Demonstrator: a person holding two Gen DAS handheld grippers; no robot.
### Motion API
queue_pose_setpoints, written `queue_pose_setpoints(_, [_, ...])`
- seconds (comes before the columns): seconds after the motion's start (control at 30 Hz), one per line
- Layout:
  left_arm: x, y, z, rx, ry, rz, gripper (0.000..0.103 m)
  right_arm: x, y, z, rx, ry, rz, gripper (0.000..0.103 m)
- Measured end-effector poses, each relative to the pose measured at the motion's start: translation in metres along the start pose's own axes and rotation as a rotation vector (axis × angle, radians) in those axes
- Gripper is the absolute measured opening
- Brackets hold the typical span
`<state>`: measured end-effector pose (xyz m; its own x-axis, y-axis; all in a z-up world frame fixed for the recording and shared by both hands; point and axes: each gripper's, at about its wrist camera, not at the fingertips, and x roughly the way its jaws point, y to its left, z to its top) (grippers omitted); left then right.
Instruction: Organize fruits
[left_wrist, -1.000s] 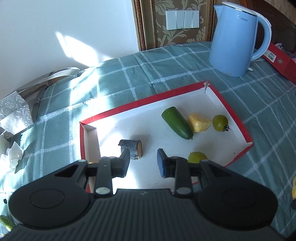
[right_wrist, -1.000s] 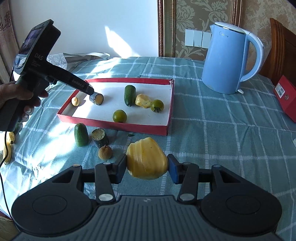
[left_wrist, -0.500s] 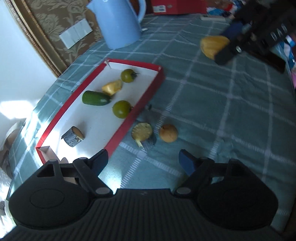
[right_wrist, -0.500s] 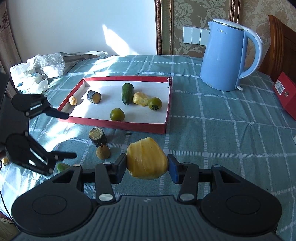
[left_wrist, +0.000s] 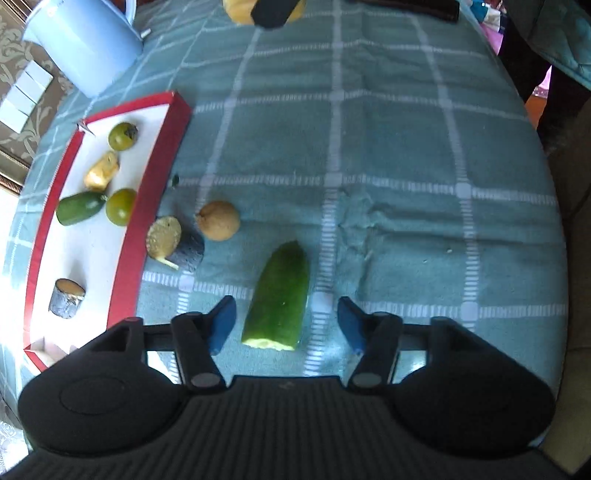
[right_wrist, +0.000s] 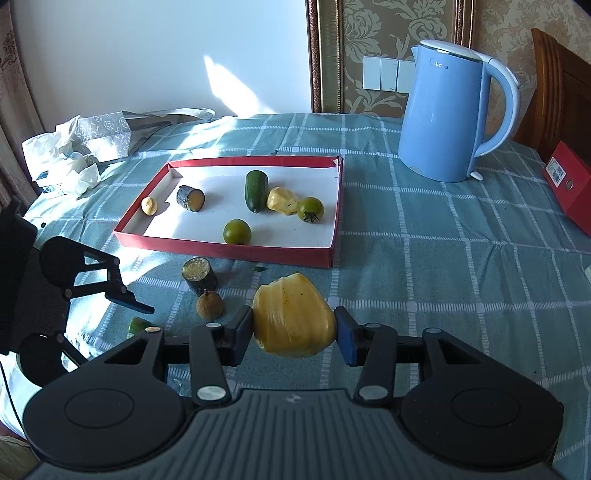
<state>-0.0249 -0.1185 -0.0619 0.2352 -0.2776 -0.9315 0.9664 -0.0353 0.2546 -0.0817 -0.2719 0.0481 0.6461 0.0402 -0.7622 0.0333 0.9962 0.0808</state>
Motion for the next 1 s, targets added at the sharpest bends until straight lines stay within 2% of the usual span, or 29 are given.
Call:
queue_pose_setpoints(0.07, [0.003, 0.010, 0.002, -0.027, -0.006, -0.052, 0.039, -0.001, 0.001, -0.001, -0.002, 0.000, -0.002, 0.047])
queue_pose_setpoints(0.23, [0.011, 0.027, 0.008, -0.043, 0.033, -0.158, 0.032, -0.002, 0.003, -0.004, 0.002, 0.001, -0.003, 0.047])
queue_pose_setpoints(0.37, [0.009, 0.031, 0.007, -0.082, 0.041, -0.168, 0.031, -0.007, 0.001, -0.007, 0.012, -0.010, -0.007, 0.047])
queue_pose_setpoints(0.47, [-0.003, 0.041, -0.002, -0.199, -0.012, -0.155, 0.031, -0.008, 0.001, -0.007, 0.013, -0.014, -0.012, 0.047])
queue_pose_setpoints(0.57, [-0.021, 0.055, -0.011, -0.355, -0.082, -0.095, 0.031, -0.007, 0.001, -0.006, 0.012, -0.015, -0.007, 0.047])
queue_pose_setpoints(0.77, [-0.068, 0.083, -0.014, -0.660, -0.249, 0.109, 0.031, -0.002, 0.008, 0.002, -0.012, -0.022, 0.010, 0.047])
queue_pose_setpoints(1.0, [-0.095, 0.124, 0.000, -0.948, -0.321, 0.382, 0.031, -0.002, 0.020, 0.013, -0.048, -0.038, 0.034, 0.047])
